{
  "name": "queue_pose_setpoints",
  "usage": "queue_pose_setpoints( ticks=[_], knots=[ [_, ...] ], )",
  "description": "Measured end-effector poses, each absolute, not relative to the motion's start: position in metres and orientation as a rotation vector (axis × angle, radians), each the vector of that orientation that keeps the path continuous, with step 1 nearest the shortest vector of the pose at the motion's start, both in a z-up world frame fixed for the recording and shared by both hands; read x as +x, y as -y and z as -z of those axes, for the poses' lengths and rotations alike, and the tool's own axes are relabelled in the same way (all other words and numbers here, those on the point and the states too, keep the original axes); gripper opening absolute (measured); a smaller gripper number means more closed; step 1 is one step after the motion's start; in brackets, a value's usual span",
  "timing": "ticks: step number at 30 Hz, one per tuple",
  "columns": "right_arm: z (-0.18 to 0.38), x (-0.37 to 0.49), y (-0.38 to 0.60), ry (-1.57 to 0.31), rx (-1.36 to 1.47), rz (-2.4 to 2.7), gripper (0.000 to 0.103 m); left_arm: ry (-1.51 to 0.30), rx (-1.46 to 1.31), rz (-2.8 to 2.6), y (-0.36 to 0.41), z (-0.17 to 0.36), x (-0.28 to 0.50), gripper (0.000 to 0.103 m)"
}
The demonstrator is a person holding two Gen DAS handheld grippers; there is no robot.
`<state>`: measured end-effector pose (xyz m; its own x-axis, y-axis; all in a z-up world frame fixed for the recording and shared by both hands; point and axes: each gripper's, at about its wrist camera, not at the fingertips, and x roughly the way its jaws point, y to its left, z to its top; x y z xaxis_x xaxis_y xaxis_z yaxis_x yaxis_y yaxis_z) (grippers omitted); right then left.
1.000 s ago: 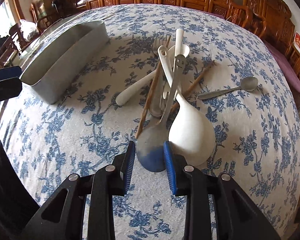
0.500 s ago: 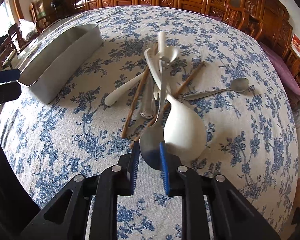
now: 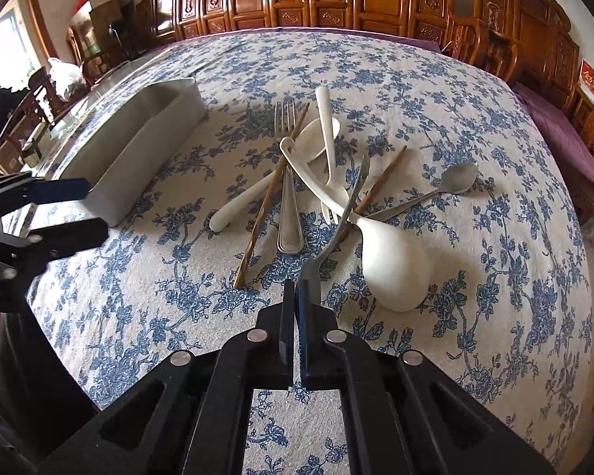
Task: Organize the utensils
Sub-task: 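Move the right gripper back to the pile and grasp a metal fork, then grasp a wooden chopstick with the left gripper while the right gripper lifts the fork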
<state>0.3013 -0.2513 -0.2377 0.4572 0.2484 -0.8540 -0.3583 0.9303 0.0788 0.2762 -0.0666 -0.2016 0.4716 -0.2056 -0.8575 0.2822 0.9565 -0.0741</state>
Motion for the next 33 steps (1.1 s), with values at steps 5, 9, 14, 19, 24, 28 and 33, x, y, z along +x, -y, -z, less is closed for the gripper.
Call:
queue_pose_setpoints(
  ticks=[5, 9, 14, 19, 24, 28, 33],
  knots=[
    [0.225, 0.294, 0.258, -0.998, -0.104, -0.408, 0.002, -1.053, 0.084, 0.301, 0.086, 0.214, 0.286, 0.071],
    [0.212, 0.288, 0.269, -0.969, -0.095, -0.416, 0.002, -1.059, 0.080, 0.307, 0.101, 0.221, 0.294, 0.071],
    [0.202, 0.286, 0.283, -0.950, -0.098, -0.401, 0.002, -1.078, 0.065, 0.317, 0.119, 0.231, 0.303, 0.062],
    [0.202, 0.284, 0.297, -0.945, -0.087, -0.381, 0.002, -1.094, 0.064, 0.333, 0.136, 0.241, 0.309, 0.053],
    [0.204, 0.280, 0.306, -0.946, -0.078, -0.369, 0.002, -1.107, 0.068, 0.330, 0.147, 0.249, 0.313, 0.038],
    [0.207, 0.278, 0.309, -0.951, -0.074, -0.363, 0.002, -1.110, 0.084, 0.324, 0.152, 0.255, 0.316, 0.035],
    [0.207, 0.277, 0.306, -0.953, -0.076, -0.362, 0.002, -1.107, 0.124, 0.298, 0.153, 0.259, 0.317, 0.023]
  ],
)
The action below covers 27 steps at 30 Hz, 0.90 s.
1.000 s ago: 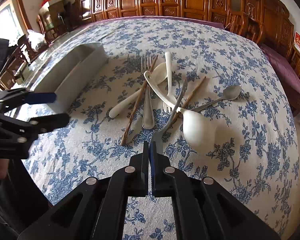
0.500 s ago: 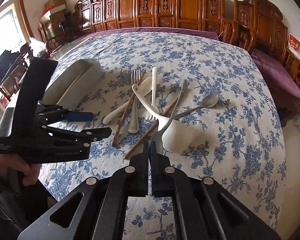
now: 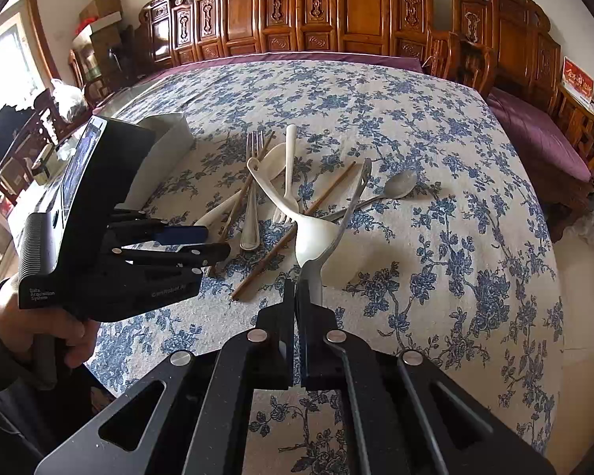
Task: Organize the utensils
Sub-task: 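Grasp a wooden chopstick with the left gripper while the right gripper lifts the fork, then carry the chopstick into the tray and open the left gripper while the right gripper carries the fork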
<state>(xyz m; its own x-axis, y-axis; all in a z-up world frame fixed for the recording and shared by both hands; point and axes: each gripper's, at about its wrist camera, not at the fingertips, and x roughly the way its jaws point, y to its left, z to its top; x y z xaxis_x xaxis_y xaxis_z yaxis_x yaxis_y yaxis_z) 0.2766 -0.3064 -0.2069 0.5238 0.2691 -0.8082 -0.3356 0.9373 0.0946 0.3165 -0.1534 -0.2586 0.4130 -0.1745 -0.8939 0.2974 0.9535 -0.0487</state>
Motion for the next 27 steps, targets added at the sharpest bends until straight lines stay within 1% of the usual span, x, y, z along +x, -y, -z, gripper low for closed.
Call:
queue_pose_setpoints(
  ticks=[1, 2, 5, 9, 21, 27],
  knots=[
    [0.206, 0.276, 0.305, -0.952, -0.078, -0.364, 0.002, -1.110, 0.119, 0.297, 0.151, 0.259, 0.317, 0.013],
    [0.205, 0.276, 0.303, -0.950, -0.080, -0.365, 0.002, -1.117, 0.109, 0.295, 0.148, 0.259, 0.317, 0.008],
    [0.203, 0.275, 0.297, -0.944, -0.089, -0.369, 0.002, -1.125, 0.081, 0.279, 0.135, 0.256, 0.315, 0.005],
    [0.199, 0.274, 0.285, -0.935, -0.099, -0.380, 0.002, -1.108, 0.060, 0.263, 0.117, 0.247, 0.308, 0.004],
    [0.189, 0.272, 0.239, -0.912, -0.130, -0.426, 0.002, -1.020, 0.016, 0.231, 0.060, 0.196, 0.286, 0.004],
    [0.178, 0.272, 0.218, -0.892, -0.145, -0.454, 0.002, -0.999, 0.007, 0.225, 0.040, 0.182, 0.280, 0.004]
  ],
)
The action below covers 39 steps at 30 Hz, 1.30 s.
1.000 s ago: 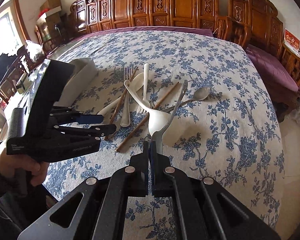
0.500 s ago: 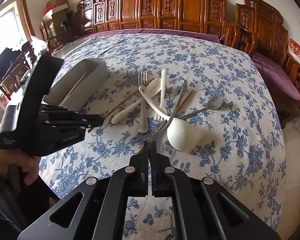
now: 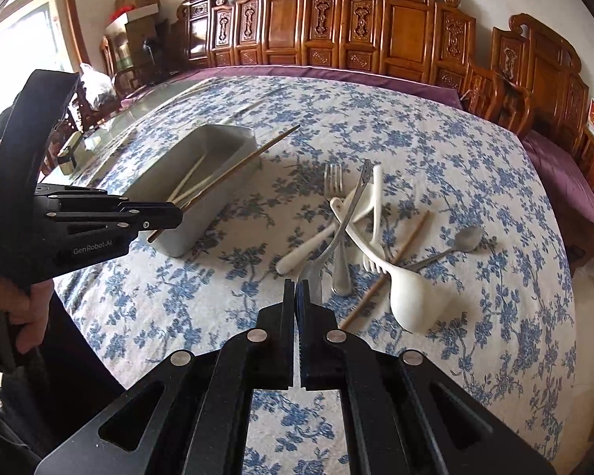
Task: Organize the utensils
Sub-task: 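Carry the chopstick into the tray and open the left gripper while the right gripper carries the fork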
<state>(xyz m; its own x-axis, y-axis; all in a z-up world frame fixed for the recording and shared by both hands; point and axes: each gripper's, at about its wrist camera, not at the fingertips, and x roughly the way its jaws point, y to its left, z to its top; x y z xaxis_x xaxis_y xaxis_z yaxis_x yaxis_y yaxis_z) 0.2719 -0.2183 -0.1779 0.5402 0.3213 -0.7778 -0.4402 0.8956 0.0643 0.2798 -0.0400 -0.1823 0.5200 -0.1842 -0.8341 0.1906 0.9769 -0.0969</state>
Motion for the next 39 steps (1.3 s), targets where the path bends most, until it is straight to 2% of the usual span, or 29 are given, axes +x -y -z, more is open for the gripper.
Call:
queue_pose_setpoints(
  ticks=[12, 30, 39],
  knots=[
    [0.163, 0.274, 0.182, -0.862, -0.160, -0.507, 0.002, -0.978, -0.010, 0.193, -0.003, 0.163, 0.275, 0.004],
    [0.165, 0.283, 0.135, -0.871, -0.197, -0.566, 0.002, -1.099, -0.042, 0.159, -0.060, 0.196, 0.293, 0.004],
    [0.168, 0.291, 0.120, -0.879, -0.209, -0.581, 0.002, -1.086, -0.073, 0.136, -0.072, 0.199, 0.307, 0.004]
  ],
)
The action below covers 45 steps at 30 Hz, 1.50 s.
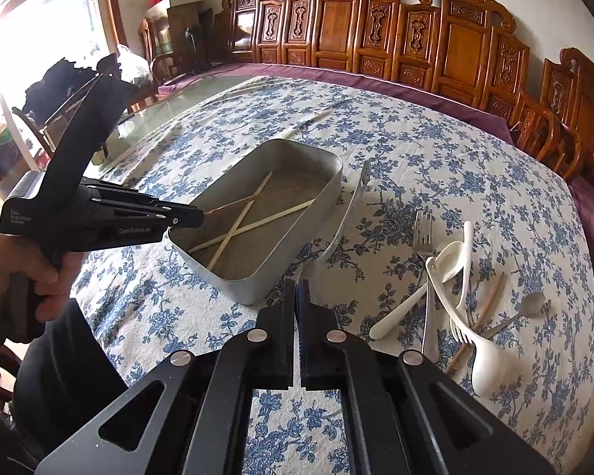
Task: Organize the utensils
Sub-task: 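Carry the chopstick into the tray and open the left gripper while the right gripper carries the fork, then lower the metal fork into the tray and open the right gripper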
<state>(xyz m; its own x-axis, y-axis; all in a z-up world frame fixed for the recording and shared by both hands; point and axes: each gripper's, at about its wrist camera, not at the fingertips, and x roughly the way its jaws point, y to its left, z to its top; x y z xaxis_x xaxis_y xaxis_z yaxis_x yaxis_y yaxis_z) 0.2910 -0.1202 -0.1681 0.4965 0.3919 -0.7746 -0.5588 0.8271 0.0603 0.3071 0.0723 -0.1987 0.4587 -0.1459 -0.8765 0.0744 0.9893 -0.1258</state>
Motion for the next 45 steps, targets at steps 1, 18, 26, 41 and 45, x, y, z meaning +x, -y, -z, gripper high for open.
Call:
queue_pose_setpoints(
  ticks=[1, 18, 26, 41, 45],
  knots=[
    [0.168, 0.292, 0.119, -0.879, -0.210, -0.583, 0.002, -1.087, -0.073, 0.134, -0.073, 0.199, 0.309, 0.004],
    [0.169, 0.303, 0.086, -0.878, -0.216, -0.638, 0.002, -1.071, -0.060, 0.097, -0.082, 0.199, 0.314, 0.011],
    [0.175, 0.313, 0.061, -0.879, -0.219, -0.684, 0.002, -1.041, -0.049, 0.067, -0.098, 0.185, 0.299, 0.015],
    [0.216, 0.351, 0.014, -0.990, -0.222, -0.732, 0.002, -0.992, -0.062, 0.015, -0.132, 0.162, 0.284, 0.025],
    [0.226, 0.358, 0.012, -1.015, -0.220, -0.726, 0.002, -0.990, -0.063, 0.007, -0.136, 0.162, 0.281, 0.025]
  ],
)
